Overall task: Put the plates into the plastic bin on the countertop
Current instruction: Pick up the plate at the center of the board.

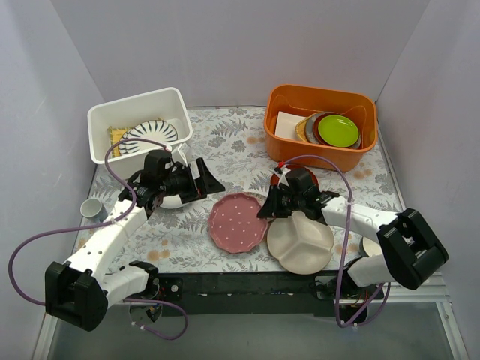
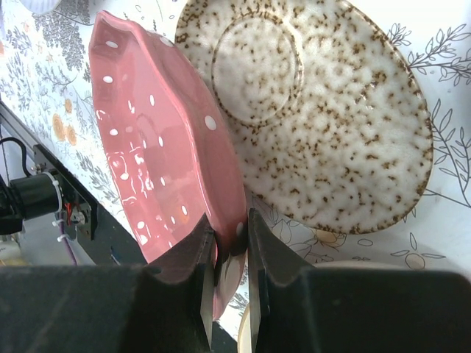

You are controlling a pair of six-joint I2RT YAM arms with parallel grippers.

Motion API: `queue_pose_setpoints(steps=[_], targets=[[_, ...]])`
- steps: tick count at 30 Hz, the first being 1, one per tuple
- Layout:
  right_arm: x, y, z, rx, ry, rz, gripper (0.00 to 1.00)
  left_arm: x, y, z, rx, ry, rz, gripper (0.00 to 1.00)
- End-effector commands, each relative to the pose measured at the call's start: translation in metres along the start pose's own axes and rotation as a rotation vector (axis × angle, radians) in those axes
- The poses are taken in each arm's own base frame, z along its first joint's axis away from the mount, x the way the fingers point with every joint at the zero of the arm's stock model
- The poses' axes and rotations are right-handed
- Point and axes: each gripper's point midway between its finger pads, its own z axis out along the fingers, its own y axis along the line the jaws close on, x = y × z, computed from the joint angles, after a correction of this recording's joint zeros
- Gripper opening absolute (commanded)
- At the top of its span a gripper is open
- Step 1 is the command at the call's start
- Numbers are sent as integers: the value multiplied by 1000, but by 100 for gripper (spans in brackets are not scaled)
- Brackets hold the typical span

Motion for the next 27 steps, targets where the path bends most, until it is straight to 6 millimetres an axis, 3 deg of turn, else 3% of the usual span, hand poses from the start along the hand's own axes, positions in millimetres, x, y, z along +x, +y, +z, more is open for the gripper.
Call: queue_pose_setpoints(steps=[1,10,16,22,27], targets=[[-39,50,-21,-158,-115,-50,1,1,10,-4,-50,-18,10,98],[-52,68,-48,-188,-182,-63,1,18,21,-8,-55,-44,-58,98],[-64,78,-69,-203,-255,-74,1,18,9,-13,22,-88,-87,98],[-77,79,-79,-189,-262,-108,1,20,12,-15,36,-122,-99,98],[-77,71,-87,-186,-285,-86,1,24,13,-16,35,-118,-95,98]])
